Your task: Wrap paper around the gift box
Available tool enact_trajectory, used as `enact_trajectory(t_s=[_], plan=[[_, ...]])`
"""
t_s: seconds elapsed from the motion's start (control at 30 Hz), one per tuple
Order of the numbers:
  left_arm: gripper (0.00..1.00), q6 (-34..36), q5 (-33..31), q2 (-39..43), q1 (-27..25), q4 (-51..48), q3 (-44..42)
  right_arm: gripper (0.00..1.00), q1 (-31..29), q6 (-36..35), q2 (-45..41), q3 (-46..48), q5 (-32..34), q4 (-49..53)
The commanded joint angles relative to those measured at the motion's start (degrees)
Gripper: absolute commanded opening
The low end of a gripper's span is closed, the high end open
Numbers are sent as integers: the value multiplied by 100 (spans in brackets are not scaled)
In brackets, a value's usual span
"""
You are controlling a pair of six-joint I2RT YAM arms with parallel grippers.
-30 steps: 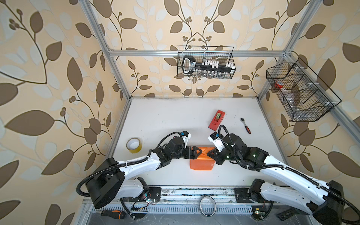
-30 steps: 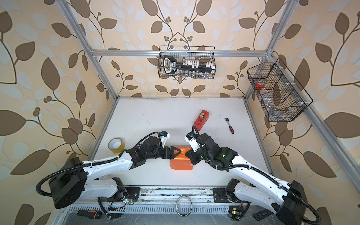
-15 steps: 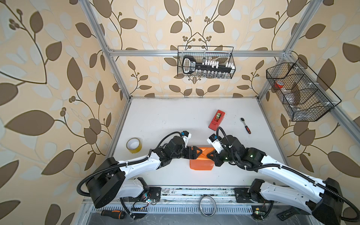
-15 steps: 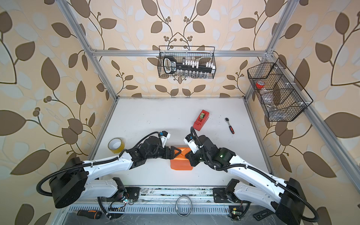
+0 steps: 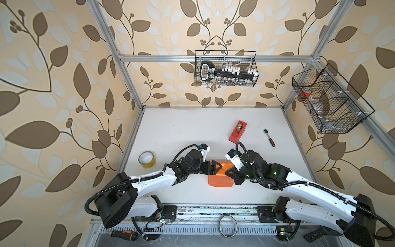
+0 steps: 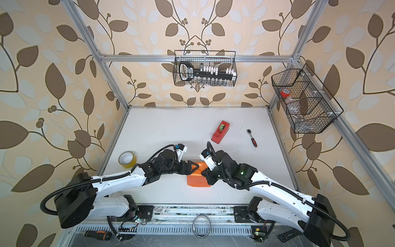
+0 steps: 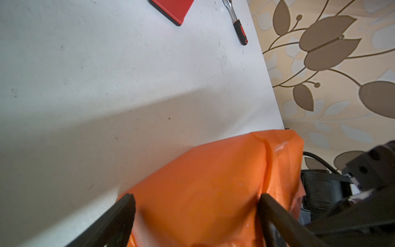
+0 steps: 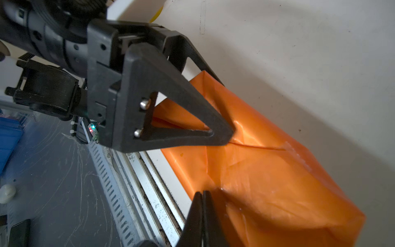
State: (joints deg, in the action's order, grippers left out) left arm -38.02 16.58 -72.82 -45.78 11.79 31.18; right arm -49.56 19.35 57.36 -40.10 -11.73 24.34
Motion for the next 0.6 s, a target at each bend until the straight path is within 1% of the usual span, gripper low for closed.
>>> enact_trajectory(t_s=[0.0,0.13,0.33,0.57], plan=[[90,269,-276,-301,-45,-1179,-177,7,-24,88,-69,-118,-355,131],[91,277,-277,-269,-45,-1188,-177,7,381,291,-99,-176,-674,-205],[91,288,-291,-224,-47,-1214,-182,6,968,528,161,-148,-889,-532],[91,298,-275,-211,-45,-1240,-154,6,1287,508,507,-104,-738,-475]])
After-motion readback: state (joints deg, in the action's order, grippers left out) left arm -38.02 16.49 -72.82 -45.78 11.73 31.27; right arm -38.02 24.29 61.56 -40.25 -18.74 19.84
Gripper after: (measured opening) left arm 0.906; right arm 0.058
